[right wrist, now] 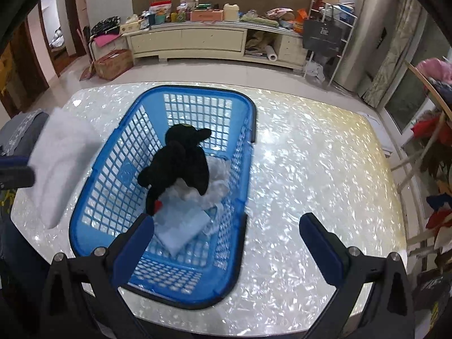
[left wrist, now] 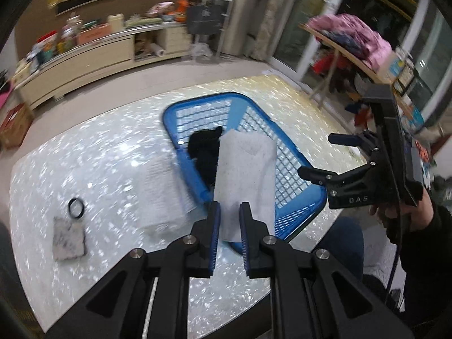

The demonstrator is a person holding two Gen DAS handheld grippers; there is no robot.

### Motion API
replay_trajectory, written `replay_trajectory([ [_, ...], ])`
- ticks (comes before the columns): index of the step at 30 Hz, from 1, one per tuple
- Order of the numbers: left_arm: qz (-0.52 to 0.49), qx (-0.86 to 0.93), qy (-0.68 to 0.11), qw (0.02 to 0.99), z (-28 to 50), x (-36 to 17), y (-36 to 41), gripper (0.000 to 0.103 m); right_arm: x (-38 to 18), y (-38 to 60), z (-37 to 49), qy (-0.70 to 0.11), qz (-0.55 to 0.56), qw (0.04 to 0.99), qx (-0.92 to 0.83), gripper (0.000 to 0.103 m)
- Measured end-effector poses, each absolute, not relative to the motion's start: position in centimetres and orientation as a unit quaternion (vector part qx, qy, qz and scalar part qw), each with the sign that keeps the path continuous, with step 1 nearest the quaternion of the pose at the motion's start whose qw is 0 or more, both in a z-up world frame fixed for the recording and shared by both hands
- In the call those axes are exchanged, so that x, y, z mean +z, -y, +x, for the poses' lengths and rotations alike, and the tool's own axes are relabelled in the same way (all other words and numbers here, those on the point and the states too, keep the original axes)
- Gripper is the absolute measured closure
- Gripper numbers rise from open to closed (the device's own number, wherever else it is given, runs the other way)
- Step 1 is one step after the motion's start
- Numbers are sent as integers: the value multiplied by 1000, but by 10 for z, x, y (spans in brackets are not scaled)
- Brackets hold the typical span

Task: Organize soft objects
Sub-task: 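Carry the white sponge over the basket with the left tool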

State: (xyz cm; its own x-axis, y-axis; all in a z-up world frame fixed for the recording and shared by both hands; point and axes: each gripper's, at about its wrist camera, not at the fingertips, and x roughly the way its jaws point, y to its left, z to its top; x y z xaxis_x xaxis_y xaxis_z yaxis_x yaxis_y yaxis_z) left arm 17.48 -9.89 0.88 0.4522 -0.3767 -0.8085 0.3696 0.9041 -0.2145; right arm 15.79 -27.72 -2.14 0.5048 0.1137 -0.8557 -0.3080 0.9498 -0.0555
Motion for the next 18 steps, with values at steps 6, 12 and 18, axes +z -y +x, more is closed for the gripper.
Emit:
replay_trajectory([
  [6, 40, -257, -487, 834, 193, -6, 139, 91, -22, 297, 146, -480, -90, 866, 112, 0],
  [12, 74, -282, -501, 815, 210, -32, 171, 91, -23, 311, 140, -481, -72, 867, 106, 0],
  [18, 87, -284, -519, 801, 223, -58, 186, 90, -28, 319, 139, -484, -57, 867, 106, 0],
])
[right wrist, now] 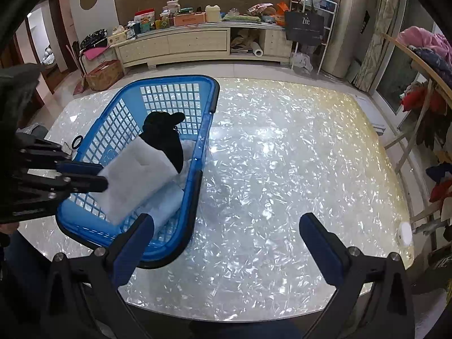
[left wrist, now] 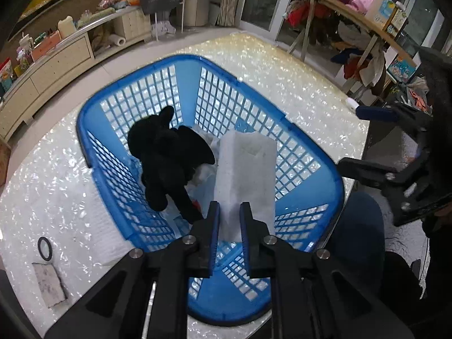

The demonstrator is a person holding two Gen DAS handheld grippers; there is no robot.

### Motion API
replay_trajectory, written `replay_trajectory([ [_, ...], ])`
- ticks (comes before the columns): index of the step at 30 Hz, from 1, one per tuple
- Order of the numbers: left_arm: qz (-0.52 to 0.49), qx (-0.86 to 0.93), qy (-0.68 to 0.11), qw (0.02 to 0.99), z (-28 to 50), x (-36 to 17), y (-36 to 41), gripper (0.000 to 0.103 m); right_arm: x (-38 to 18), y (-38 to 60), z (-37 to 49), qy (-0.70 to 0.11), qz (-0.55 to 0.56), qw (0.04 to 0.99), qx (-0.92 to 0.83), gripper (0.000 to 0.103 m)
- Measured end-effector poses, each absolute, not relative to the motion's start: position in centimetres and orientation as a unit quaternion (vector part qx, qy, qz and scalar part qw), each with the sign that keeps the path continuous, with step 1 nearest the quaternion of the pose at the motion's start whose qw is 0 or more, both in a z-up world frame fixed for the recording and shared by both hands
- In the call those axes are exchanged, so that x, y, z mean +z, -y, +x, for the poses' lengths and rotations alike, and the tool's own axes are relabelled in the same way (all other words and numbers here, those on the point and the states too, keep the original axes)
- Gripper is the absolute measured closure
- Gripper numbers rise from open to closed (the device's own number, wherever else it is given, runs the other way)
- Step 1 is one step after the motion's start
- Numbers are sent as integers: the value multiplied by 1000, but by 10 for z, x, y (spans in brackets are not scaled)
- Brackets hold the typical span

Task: Organize soft objects
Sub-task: 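Carry the white sponge over the basket with the left tool, then lower the white sponge into the basket and open the left tool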

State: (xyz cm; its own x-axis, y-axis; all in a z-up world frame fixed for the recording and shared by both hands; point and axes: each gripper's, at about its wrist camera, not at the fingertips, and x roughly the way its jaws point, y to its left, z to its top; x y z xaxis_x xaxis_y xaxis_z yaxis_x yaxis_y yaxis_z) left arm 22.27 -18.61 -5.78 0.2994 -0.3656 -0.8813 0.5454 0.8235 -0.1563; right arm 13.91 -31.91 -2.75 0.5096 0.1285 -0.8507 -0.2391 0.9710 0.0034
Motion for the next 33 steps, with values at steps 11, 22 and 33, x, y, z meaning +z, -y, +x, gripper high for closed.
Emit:
replay_trajectory([
  [11, 105, -277, -534, 792, 235, -87, 197, 89, -39, 323, 142, -493, -46, 861, 116, 0],
  [22, 111, -281, -544, 783, 234, -101, 218, 89, -42, 329, 143, -496, -40, 860, 116, 0],
  [33, 123, -261, -525, 801, 234, -91, 212, 53, -37, 323, 142, -495, -47, 860, 118, 0],
])
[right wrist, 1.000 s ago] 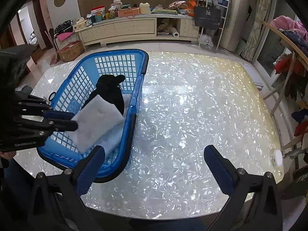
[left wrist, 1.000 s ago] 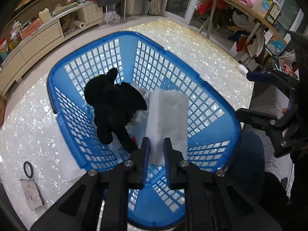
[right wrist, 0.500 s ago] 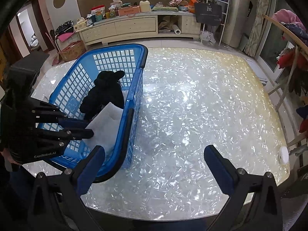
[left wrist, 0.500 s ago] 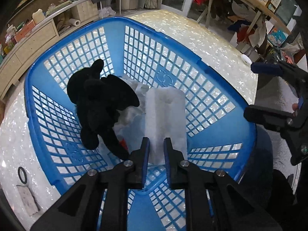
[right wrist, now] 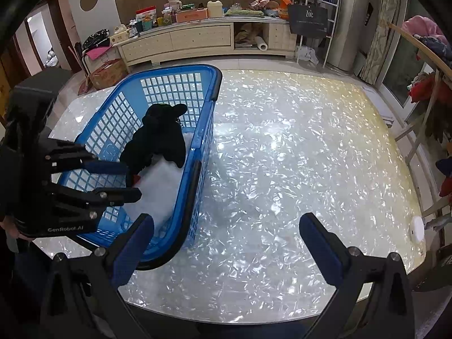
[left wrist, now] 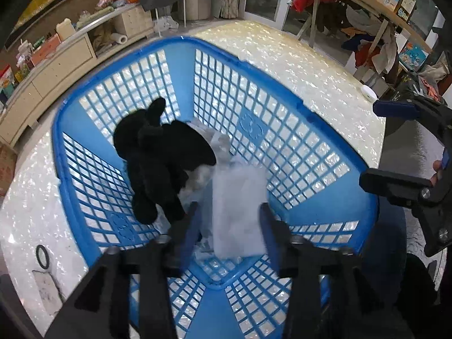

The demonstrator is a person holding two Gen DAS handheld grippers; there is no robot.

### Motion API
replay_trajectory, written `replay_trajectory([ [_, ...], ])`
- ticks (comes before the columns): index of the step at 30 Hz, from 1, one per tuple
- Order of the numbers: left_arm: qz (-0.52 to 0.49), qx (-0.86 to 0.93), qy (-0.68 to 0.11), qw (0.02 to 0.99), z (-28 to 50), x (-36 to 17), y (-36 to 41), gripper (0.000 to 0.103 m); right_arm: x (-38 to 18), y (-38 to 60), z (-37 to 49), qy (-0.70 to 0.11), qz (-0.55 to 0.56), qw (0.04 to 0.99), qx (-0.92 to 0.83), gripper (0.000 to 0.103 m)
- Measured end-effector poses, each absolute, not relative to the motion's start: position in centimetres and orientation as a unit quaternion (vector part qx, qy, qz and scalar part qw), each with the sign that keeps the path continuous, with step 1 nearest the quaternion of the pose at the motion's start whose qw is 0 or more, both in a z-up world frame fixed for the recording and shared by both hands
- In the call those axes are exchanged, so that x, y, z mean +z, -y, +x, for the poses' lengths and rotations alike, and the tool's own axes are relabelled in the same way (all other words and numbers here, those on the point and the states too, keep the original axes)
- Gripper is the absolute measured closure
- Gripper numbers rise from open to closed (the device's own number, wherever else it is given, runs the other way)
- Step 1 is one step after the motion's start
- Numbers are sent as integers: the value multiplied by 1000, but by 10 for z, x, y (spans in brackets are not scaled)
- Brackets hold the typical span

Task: Organize soft objects
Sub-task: 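Lower the white sponge into the basket and open the left tool, then move both tools toward the grey cloth and black rubber ring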

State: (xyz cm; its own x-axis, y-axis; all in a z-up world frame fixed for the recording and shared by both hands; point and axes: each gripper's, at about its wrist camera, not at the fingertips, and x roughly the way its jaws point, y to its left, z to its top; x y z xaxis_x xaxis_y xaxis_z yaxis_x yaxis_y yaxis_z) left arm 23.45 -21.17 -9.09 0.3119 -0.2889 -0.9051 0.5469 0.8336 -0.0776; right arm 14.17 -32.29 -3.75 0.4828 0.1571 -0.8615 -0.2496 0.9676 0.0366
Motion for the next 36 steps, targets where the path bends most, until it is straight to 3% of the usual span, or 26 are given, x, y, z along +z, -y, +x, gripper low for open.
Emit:
replay_trajectory([
  [3, 133, -255, -514, 808, 232, -83, 210, 34, -34, 321, 141, -493, -50, 861, 116, 0],
  [13, 109, -215, -493, 836, 217, -46, 165, 33, -7, 290, 136, -470, -67, 871, 128, 0],
  [17, 77, -198, -474, 854, 204, -25, 131, 21, 4, 264, 134, -459, -76, 873, 146, 0],
  [25, 32, -167, -438, 883, 166, 8, 63, 14, 15, 201, 136, -450, -84, 868, 191, 0],
  [27, 24, -159, -433, 887, 158, 12, 48, 0, 15, 182, 137, -447, -90, 866, 204, 0],
  [36, -7, -80, -429, 900, 124, 12, -37, 0, 4, 98, 140, -446, -120, 846, 267, 0],
])
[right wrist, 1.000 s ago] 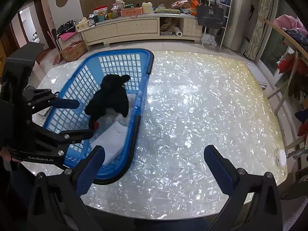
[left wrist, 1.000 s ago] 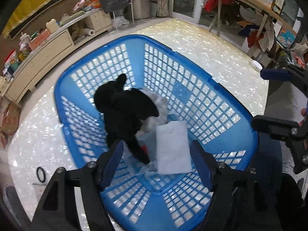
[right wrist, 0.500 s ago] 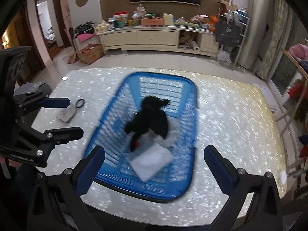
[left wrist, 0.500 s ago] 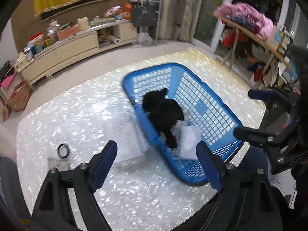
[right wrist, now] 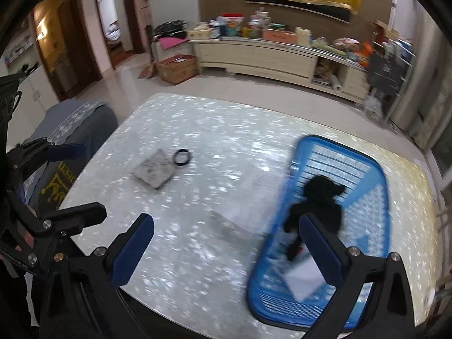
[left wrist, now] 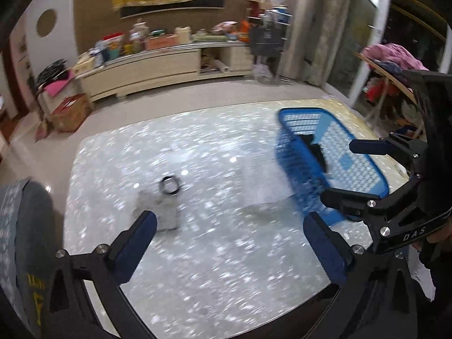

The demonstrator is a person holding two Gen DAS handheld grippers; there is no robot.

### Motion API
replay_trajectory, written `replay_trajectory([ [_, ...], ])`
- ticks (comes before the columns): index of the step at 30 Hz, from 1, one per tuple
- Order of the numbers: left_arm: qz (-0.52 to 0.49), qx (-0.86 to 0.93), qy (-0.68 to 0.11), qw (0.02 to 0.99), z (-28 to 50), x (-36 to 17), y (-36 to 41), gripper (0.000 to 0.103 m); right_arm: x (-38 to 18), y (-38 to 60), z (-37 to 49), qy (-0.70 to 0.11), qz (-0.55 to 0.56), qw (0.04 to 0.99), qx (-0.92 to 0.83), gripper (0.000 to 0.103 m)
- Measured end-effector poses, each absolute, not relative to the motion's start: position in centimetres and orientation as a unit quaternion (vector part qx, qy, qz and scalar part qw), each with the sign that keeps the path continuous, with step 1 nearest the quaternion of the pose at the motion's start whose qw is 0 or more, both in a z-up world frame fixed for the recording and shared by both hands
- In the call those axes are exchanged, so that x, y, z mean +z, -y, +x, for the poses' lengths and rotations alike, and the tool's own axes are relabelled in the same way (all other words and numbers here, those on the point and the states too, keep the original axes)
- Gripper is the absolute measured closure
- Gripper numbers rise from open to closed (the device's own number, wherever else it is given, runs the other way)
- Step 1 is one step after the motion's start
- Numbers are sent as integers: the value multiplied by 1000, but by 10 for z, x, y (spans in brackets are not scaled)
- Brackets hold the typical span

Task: Organize soft objects
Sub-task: 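Move both tools toward the grey cloth and black rubber ring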

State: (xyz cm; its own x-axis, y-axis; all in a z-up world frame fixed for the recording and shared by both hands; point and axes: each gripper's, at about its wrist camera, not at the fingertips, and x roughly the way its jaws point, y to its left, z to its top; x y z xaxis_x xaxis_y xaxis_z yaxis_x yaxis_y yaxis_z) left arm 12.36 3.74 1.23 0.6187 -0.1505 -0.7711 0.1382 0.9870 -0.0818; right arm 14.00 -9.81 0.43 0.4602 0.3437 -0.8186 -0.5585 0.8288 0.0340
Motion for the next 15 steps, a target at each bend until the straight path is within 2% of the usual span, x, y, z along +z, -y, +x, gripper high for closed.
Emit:
replay_trajectory([
  [15, -78, 17, -452, 888, 86, -25, -161, 0, -30, -16, 151, -464, -168, 799, 344, 0],
])
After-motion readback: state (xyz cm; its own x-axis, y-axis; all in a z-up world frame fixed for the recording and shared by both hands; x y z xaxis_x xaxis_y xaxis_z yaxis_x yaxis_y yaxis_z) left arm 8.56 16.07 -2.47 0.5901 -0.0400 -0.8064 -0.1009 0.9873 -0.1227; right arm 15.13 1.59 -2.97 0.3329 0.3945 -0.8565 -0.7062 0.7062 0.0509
